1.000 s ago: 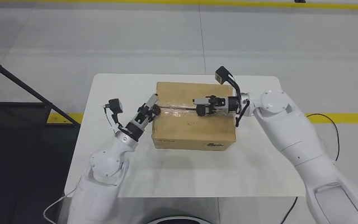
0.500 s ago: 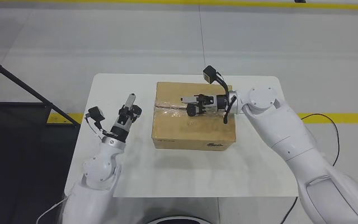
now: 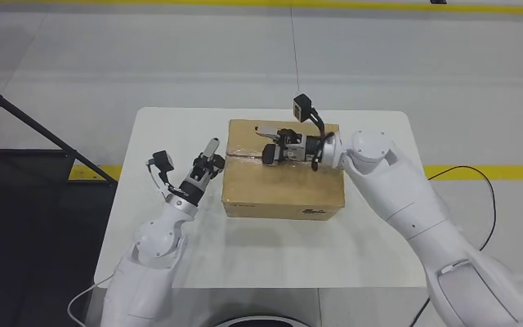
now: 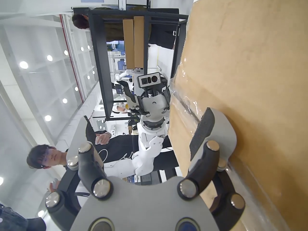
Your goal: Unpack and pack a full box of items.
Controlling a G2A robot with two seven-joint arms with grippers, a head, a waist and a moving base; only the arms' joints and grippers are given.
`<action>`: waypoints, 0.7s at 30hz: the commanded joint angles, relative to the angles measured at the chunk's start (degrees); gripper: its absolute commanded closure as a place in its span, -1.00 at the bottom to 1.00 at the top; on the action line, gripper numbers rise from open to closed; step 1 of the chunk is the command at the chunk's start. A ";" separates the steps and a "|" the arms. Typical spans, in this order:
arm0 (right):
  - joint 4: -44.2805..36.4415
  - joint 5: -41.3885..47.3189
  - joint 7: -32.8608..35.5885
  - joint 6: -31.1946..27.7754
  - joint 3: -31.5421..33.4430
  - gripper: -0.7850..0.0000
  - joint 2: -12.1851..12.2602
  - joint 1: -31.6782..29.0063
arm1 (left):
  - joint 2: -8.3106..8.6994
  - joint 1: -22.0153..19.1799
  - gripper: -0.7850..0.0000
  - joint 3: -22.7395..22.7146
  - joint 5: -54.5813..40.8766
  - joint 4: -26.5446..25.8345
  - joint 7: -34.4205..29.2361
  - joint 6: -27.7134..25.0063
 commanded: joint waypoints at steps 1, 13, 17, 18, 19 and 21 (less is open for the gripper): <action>0.74 0.66 0.74 0.33 -0.65 -1.00 -0.79 0.58 | 0.02 -0.04 -1.00 0.08 -0.19 0.04 -0.14 0.02; 4.65 3.24 -3.31 -1.36 -3.20 -1.00 -5.63 1.68 | 0.24 0.04 -1.00 -0.26 -2.37 0.55 -1.65 -0.90; 5.78 2.65 -2.79 -1.47 -3.79 -1.00 -6.80 2.19 | 0.35 0.37 -1.00 -1.33 -3.92 0.48 -1.41 -1.15; 6.07 2.50 -2.81 -1.67 -3.78 -1.00 -7.02 2.27 | 0.40 0.45 -1.00 -1.71 -4.15 0.44 -1.33 -1.22; 6.37 2.31 -2.82 -1.86 -3.70 -1.00 -7.20 2.37 | 0.45 0.55 -1.00 -2.14 -4.35 0.38 -1.12 -1.33; 6.77 2.08 -2.40 -2.18 -3.33 -1.00 -7.41 2.48 | 0.54 0.82 -1.00 -3.06 -4.95 0.15 -0.72 -1.56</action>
